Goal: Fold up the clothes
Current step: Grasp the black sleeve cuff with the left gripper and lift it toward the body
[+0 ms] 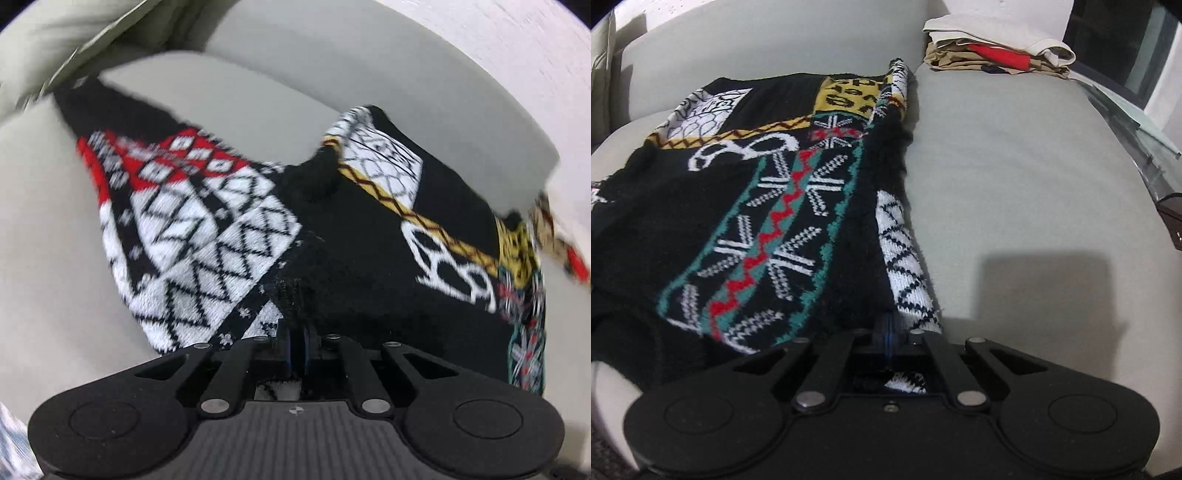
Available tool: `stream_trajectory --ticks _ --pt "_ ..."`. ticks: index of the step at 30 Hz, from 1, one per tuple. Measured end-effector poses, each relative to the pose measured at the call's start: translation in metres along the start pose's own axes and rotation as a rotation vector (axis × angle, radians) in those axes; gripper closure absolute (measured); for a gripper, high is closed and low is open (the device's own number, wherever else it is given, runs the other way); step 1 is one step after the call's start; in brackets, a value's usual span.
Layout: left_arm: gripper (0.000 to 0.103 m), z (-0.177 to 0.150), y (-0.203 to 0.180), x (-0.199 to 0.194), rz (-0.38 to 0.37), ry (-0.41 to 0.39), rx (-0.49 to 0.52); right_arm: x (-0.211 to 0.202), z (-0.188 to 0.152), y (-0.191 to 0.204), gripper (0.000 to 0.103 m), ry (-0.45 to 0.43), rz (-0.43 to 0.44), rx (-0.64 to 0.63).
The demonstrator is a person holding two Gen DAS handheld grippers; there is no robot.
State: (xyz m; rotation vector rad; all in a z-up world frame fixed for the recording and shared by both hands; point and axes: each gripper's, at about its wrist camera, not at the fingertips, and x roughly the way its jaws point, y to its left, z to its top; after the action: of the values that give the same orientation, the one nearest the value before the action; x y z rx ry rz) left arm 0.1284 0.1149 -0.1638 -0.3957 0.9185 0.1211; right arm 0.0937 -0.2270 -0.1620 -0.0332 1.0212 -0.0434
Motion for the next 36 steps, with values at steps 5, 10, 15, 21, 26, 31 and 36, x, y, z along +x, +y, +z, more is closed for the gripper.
stream_trajectory --ticks 5,10,15,21,26,31,36 --pt "0.078 -0.008 0.000 -0.041 0.148 -0.066 0.062 -0.043 0.007 -0.015 0.095 -0.063 0.082 0.105" --pt "0.080 -0.011 -0.006 -0.049 0.048 -0.140 0.139 -0.056 0.010 -0.008 0.094 -0.131 0.244 0.185" --pt "0.086 -0.013 -0.031 -0.006 0.021 -0.037 0.294 -0.021 0.007 0.027 0.094 -0.066 0.235 0.062" --pt "0.085 -0.007 -0.030 0.004 0.030 0.027 0.325 -0.012 0.002 0.040 0.093 -0.030 0.180 0.011" --pt "0.054 -0.005 0.001 -0.049 -0.054 -0.099 0.211 -0.054 0.008 0.030 0.058 -0.083 0.253 0.100" --pt "0.040 0.005 0.080 -0.080 -0.031 -0.233 -0.067 -0.107 0.009 0.011 0.030 -0.225 0.366 0.233" --pt "0.045 0.019 0.159 -0.064 -0.051 -0.268 -0.397 -0.125 0.014 -0.004 0.030 -0.257 0.475 0.437"
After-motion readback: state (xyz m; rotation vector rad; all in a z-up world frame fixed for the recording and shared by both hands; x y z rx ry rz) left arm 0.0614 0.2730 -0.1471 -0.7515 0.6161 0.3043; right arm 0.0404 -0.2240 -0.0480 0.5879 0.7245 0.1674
